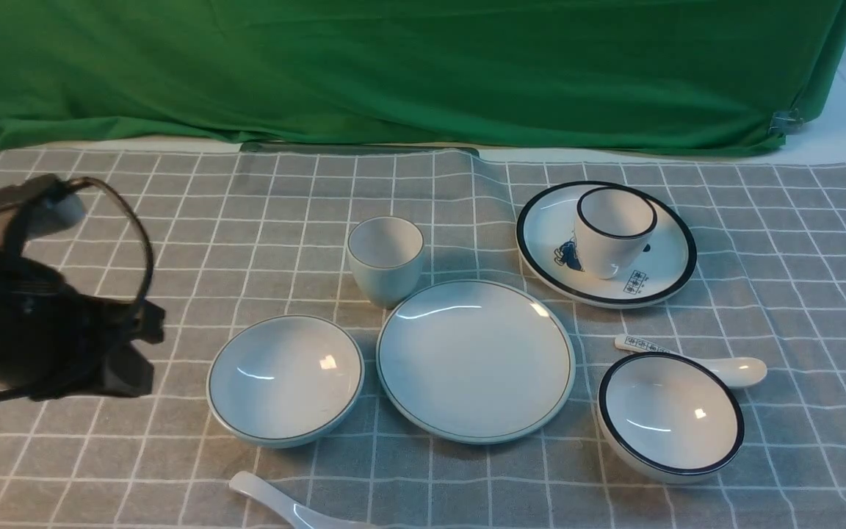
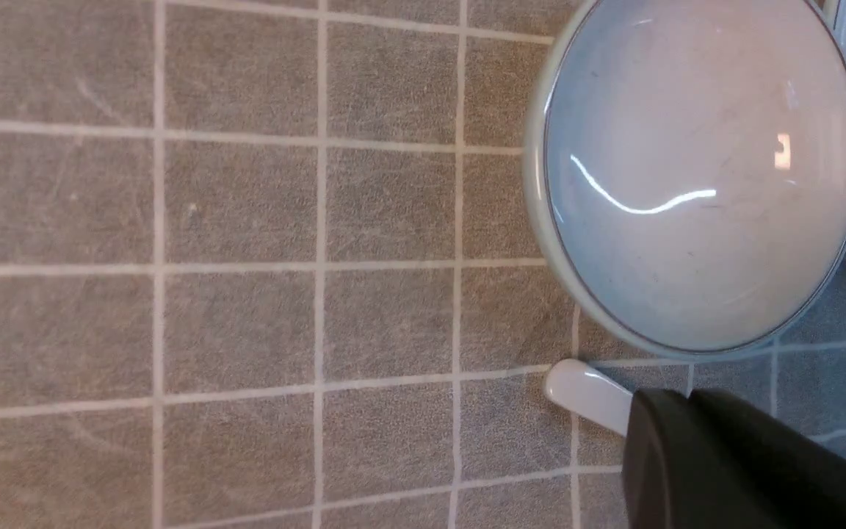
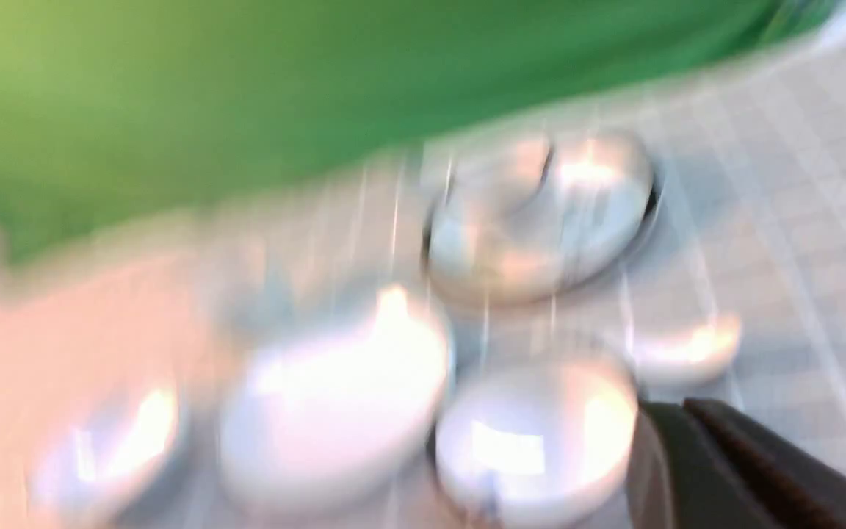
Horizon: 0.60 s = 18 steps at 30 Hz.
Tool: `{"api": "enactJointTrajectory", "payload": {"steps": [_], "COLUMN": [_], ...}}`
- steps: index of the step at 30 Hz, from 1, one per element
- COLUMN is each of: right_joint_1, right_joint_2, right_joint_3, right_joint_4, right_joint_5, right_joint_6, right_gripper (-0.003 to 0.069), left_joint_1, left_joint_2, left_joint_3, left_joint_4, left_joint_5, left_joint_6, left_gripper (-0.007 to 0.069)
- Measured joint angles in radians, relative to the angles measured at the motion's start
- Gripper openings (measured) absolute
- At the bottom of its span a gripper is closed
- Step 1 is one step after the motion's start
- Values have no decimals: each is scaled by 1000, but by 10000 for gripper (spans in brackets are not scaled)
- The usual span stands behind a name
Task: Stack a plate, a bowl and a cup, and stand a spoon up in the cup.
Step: Use the left arm to grab a blue rice bowl
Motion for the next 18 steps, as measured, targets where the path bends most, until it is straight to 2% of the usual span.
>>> {"api": "enactJointTrajectory", "payload": {"steps": [1, 3, 5, 6, 9, 11, 13, 14, 16, 17, 18], "right_joint_1": [4, 46, 60, 92, 113, 131, 139, 143, 150, 151, 153], "right_joint_2": [14, 200, 263, 390, 454, 500, 522, 531, 550, 550, 552], "right_joint_3": [-10, -116, -144, -183, -188, -188, -188, -188, -188, -188, -188], "right_joint_4": [-1, -15, -17, -20, -20, -23, -23, -22, -22, -22, -22], "right_joint_5": [28, 176, 208, 234, 230, 229, 228, 225, 212, 209, 197], "right_joint_6": [-7, -120, -171, -240, -266, -278, -282, -284, -284, -284, -284], "right_gripper": [32, 26, 25, 23, 23, 23, 23, 23, 23, 23, 23], "left_joint_1": [-5, -80, -100, -155, -180, -196, -197, -197, -197, -197, -197], "left_joint_2": [10, 80, 107, 176, 217, 261, 282, 295, 340, 345, 365], "left_joint_3": [-3, -52, -70, -134, -177, -214, -226, -232, -235, -235, -235], "left_joint_4": [1, 31, 44, 115, 182, 258, 275, 287, 299, 299, 299], "left_joint_5": [-1, -1, 3, 19, 28, 28, 23, 16, -11, -15, -30], "left_joint_6": [-2, -40, -59, -141, -188, -236, -245, -254, -261, -261, -262], "left_gripper": [1, 0, 0, 0, 5, 34, 62, 92, 218, 227, 297]}}
